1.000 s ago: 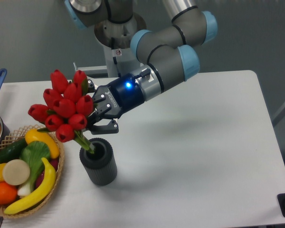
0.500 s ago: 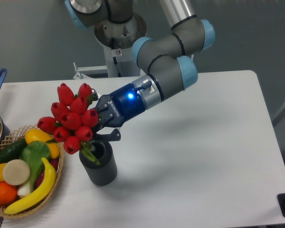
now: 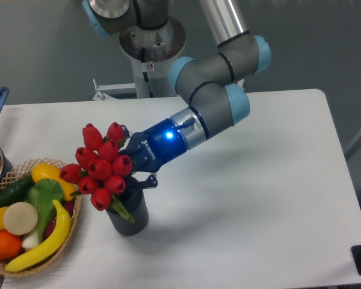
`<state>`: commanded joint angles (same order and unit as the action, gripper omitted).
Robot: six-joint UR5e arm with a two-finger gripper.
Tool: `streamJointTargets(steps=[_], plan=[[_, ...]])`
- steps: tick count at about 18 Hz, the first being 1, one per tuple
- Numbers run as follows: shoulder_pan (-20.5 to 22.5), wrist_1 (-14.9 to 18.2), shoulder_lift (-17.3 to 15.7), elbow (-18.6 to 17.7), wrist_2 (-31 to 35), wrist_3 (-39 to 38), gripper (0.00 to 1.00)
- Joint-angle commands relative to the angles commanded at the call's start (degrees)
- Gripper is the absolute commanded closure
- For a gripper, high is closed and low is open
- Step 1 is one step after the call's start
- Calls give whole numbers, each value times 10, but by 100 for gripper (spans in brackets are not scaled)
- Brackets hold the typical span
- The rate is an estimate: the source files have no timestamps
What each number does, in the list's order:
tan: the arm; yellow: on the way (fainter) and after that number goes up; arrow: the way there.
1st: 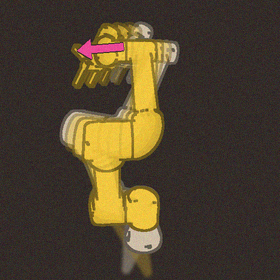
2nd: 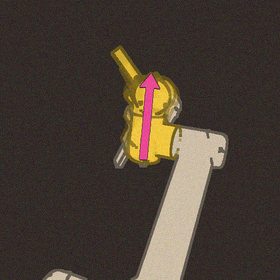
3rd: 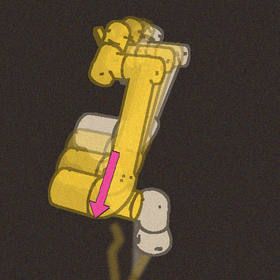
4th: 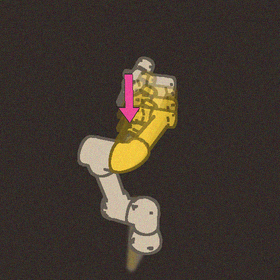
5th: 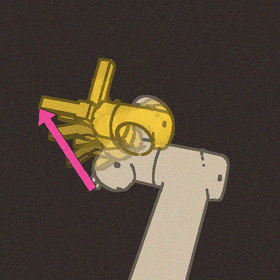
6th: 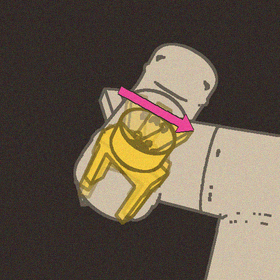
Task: Insert the flowers into the vase
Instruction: 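Lower the tulip stems into the black vase opening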
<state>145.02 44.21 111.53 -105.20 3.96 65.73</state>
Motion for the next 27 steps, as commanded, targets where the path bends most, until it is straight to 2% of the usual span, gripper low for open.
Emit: streamJointTargets(steps=[7,11,14,15,18,21,22,27], plan=[[3,0,19,0,1,19,64],[8,0,22,-1,26,30,61],[8,0,22,-1,27,35,44],[9,0,22,-1,27,39,33],[10,0,21,-2,43,40,30],[11,0,19,-1,70,41,6],[11,-1,18,-2,82,41,2],[28,-2,2,-2,132,40,0]])
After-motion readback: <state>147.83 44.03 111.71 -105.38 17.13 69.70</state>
